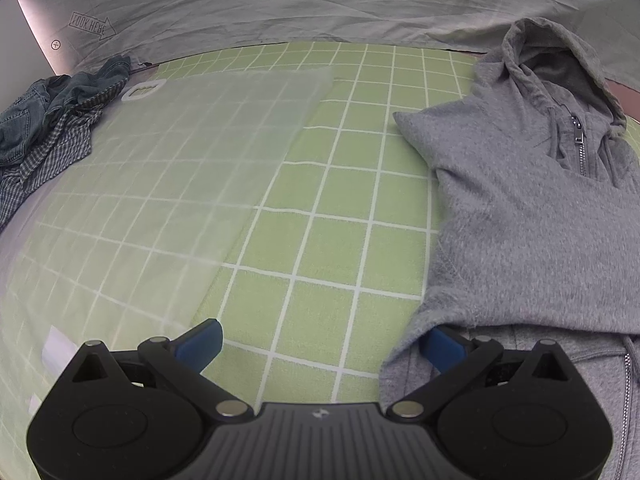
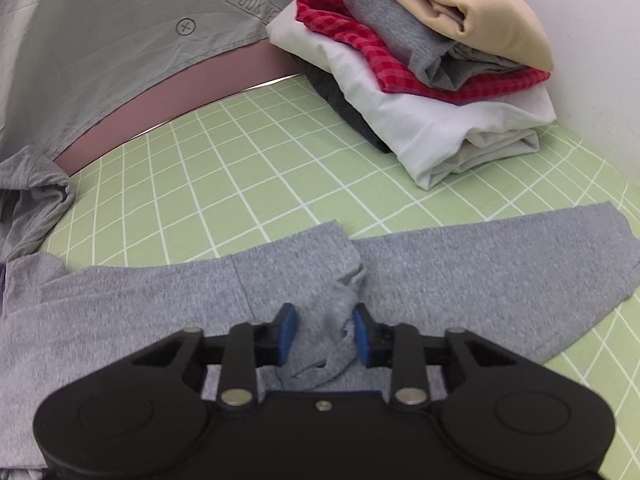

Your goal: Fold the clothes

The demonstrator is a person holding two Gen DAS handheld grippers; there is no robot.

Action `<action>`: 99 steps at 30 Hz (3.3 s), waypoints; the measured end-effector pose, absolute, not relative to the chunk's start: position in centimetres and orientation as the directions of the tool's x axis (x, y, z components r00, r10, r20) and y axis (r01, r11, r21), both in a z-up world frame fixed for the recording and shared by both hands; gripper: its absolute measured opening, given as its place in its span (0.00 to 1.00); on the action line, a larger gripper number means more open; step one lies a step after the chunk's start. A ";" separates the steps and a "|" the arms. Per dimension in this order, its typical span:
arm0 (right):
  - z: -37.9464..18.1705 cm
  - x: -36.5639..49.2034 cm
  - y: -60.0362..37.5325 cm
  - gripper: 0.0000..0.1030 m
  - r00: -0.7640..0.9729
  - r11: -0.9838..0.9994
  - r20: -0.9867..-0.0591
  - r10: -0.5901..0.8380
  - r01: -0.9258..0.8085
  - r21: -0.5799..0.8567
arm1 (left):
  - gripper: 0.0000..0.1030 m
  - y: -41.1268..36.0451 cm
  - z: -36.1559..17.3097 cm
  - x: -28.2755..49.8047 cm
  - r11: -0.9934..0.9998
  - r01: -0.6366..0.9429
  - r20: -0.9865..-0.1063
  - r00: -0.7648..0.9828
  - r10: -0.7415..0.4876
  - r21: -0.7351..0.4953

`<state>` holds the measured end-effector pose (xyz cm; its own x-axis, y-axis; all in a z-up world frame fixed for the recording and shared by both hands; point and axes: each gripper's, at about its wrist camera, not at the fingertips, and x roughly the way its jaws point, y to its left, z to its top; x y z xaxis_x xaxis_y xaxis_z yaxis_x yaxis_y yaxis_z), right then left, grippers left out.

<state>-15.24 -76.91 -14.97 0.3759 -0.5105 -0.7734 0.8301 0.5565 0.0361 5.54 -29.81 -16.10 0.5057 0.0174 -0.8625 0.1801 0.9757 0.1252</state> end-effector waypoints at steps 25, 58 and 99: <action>-11.4 0.3 -51.6 0.27 0.666 0.950 -0.744 -0.058 0.265 0.163 | 0.99 -27.9 -13.8 4.3 0.978 0.204 -0.844 0.529 -0.084 0.030; -13.9 -20.9 -74.8 0.84 0.299 0.466 -0.786 -0.541 0.884 0.016 | 0.53 -45.1 -14.6 6.4 0.877 0.455 -0.872 0.354 -0.339 -0.156; -15.4 -28.5 -88.1 1.00 0.261 0.505 -0.770 -0.582 0.859 -0.090 | 0.93 -38.3 -15.1 4.4 0.958 0.256 -0.859 0.512 -0.023 0.127</action>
<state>-28.52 -88.10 -15.44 0.2612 -0.5821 -0.7700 0.8585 0.5047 -0.0904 4.42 -38.27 -15.10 0.5122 -0.0227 -0.8586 0.2557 0.9583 0.1272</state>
